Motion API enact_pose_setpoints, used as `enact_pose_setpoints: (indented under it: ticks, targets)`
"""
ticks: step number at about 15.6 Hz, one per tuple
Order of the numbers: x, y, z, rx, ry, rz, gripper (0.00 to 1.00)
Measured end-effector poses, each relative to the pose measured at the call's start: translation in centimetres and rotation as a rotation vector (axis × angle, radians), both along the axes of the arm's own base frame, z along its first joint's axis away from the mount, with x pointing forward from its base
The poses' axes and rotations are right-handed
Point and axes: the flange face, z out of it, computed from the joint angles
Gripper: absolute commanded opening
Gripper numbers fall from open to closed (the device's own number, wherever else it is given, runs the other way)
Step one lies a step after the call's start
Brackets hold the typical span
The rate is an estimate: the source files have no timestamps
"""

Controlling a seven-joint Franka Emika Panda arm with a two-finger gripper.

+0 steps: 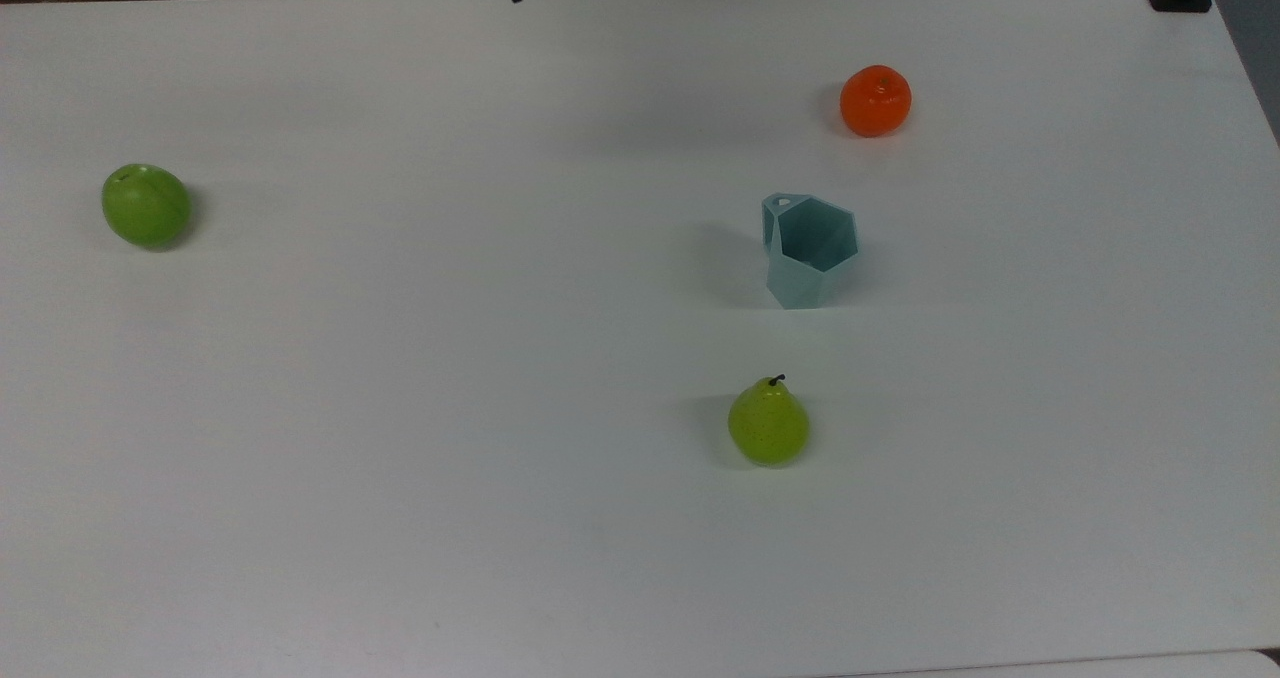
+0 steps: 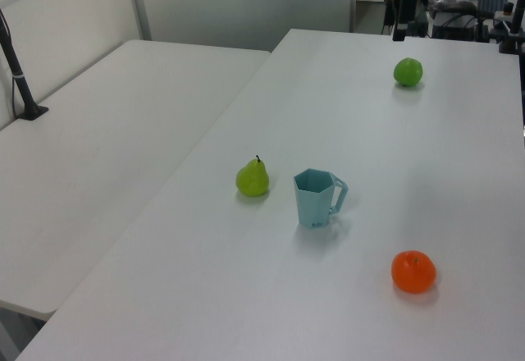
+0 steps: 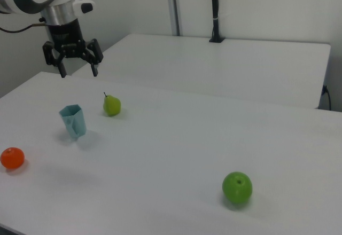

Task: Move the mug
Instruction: 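Move the gripper over the teal hexagonal mug and lower it to the rim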

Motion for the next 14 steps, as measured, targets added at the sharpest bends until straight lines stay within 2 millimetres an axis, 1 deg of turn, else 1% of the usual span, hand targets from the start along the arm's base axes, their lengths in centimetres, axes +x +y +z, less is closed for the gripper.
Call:
enact_pose_setpoints:
  ticks: [3,7,9,11,14]
  targets:
    - [0.0,2.9,-1.1,0.015,0.020,0.047,1.00]
    - [0.0,7.3,-2.9,0.020,0.040,0.113,1.00]
    - [0.5,8.7,-3.8,0.027,0.021,0.111,1.00]
    - [0.8,10.1,-5.4,0.035,0.009,0.095,1.00]
    - [1.1,12.4,-8.7,0.041,0.012,0.071,1.00]
